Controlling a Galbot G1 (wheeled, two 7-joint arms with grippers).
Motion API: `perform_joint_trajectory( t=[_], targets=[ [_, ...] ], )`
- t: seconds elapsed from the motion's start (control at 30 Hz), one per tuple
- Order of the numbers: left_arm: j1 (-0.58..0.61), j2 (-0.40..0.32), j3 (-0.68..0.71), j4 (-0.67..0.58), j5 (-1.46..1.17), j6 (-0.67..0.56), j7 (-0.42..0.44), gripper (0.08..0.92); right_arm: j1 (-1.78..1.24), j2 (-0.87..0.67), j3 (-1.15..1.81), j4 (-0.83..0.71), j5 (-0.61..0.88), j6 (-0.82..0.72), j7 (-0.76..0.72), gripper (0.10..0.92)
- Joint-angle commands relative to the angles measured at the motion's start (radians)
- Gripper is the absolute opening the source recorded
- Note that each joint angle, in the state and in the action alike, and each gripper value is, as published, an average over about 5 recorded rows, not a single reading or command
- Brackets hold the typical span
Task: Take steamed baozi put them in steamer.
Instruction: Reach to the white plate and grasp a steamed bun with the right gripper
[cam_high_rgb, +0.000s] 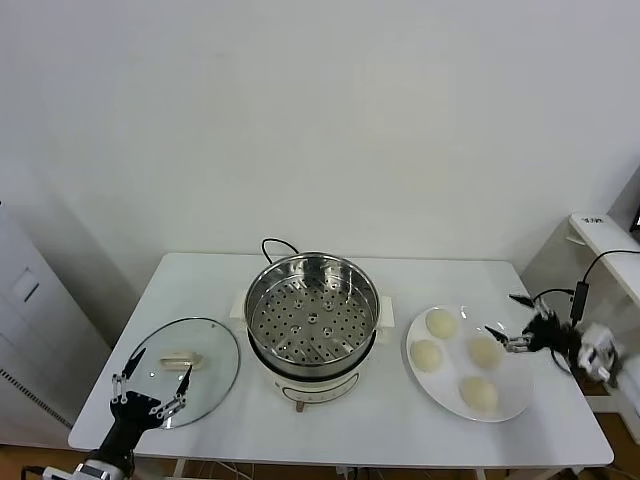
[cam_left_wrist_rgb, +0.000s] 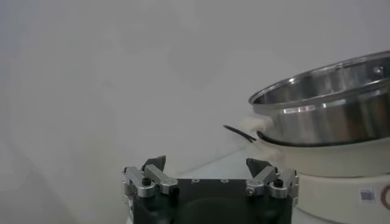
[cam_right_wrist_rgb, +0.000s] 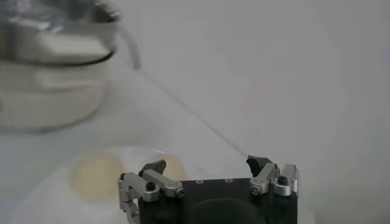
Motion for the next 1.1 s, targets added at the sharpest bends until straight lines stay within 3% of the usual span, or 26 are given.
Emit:
perform_joint_trajectory(
  t=[0.03, 0.23, 0.6, 0.77, 1.1],
  targets=[
    [-0.016, 0.005, -0.002, -0.008, -0.002, 0.015, -0.002, 0.823, 0.739, -0.143, -0.759, -0.154, -0.224, 0.013, -0.308, 0.823],
    [-0.021, 0.018, -0.007, -0.009, -0.001, 0.026, -0.003, 0.823, 0.849, 0.011, -0.928, -0.291, -0.242, -0.002, -0.285, 0.823],
    [-0.028, 0.03, -0.01, 0.004, -0.001, 0.034, -0.005, 0.823, 0.819, 0.257, -0.968, -0.471, -0.321, 0.016, -0.173, 0.823],
    [-0.032, 0.039, -0.01, 0.011, -0.001, 0.034, -0.005, 0.823, 0.809, 0.303, -0.95, -0.514, -0.37, 0.02, -0.109, 0.823],
    [-0.053, 0.04, 0.009, 0.025, 0.014, 0.045, -0.006, 0.823, 0.79, 0.332, -0.961, -0.543, -0.353, 0.015, -0.114, 0.823]
  ],
)
